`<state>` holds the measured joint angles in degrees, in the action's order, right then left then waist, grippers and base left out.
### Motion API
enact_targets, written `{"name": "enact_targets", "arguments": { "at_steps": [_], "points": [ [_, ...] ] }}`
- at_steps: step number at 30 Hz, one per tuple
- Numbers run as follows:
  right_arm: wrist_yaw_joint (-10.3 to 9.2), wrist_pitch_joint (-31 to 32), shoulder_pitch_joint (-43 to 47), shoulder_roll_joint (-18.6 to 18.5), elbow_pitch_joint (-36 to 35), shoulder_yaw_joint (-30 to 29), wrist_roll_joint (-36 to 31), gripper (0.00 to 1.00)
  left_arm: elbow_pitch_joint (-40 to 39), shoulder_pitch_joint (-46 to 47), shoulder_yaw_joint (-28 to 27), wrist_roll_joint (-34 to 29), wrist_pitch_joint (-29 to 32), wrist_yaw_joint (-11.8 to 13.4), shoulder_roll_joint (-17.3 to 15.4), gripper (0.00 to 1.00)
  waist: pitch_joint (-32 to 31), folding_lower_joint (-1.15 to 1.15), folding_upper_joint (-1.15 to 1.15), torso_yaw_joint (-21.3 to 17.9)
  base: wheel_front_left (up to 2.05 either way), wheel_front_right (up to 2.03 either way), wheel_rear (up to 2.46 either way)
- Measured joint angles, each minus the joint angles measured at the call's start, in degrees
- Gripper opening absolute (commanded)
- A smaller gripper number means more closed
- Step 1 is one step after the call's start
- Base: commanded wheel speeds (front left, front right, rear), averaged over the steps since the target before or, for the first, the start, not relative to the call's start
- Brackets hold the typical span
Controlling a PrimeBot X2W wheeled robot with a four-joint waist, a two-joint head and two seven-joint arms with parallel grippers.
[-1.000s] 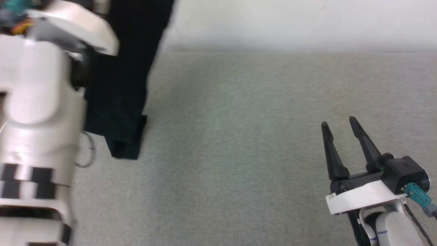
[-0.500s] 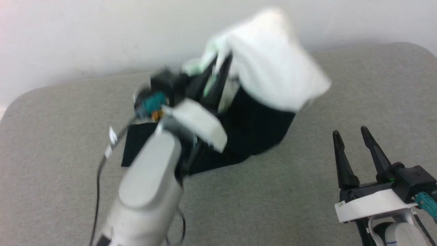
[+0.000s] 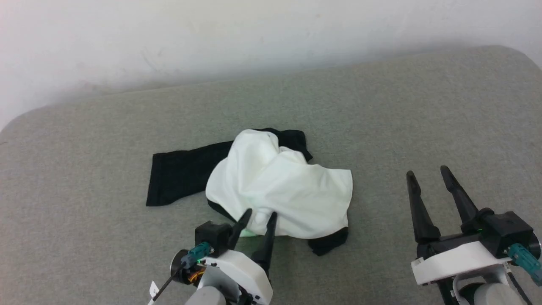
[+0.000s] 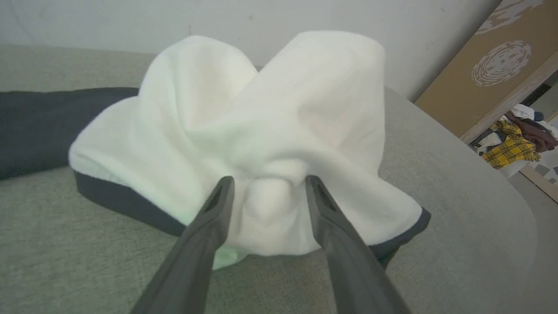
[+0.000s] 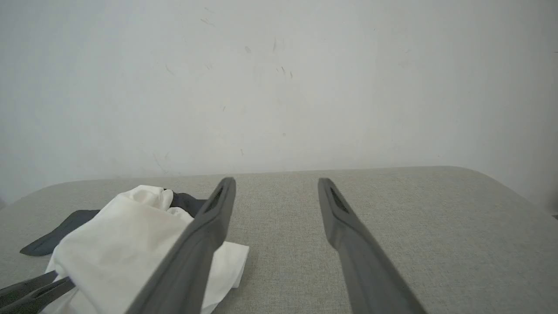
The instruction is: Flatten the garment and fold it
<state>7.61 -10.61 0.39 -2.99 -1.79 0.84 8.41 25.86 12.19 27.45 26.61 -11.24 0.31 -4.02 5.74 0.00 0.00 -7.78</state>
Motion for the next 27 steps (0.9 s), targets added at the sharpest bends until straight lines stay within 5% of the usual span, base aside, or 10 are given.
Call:
{"name": "enact_targets", "arguments": {
  "at_steps": [15,27],
  "points": [
    [0.00,2.2,2.7,0.0,-1.8,0.8,-1.3,1.00,-14.2,-3.7,-8.9,-3.8,-3.5,4.0,-0.3,1.00,-4.0,-0.01,0.00,4.0,0.00,0.00,0.00],
    [0.00,3.1,4.2,0.0,-2.7,2.2,-0.7,1.00,-18.8,-12.4,-21.4,-5.7,-3.5,8.5,-5.5,1.00,-4.7,-0.01,0.00,4.5,0.00,0.00,0.00]
  ]
}}
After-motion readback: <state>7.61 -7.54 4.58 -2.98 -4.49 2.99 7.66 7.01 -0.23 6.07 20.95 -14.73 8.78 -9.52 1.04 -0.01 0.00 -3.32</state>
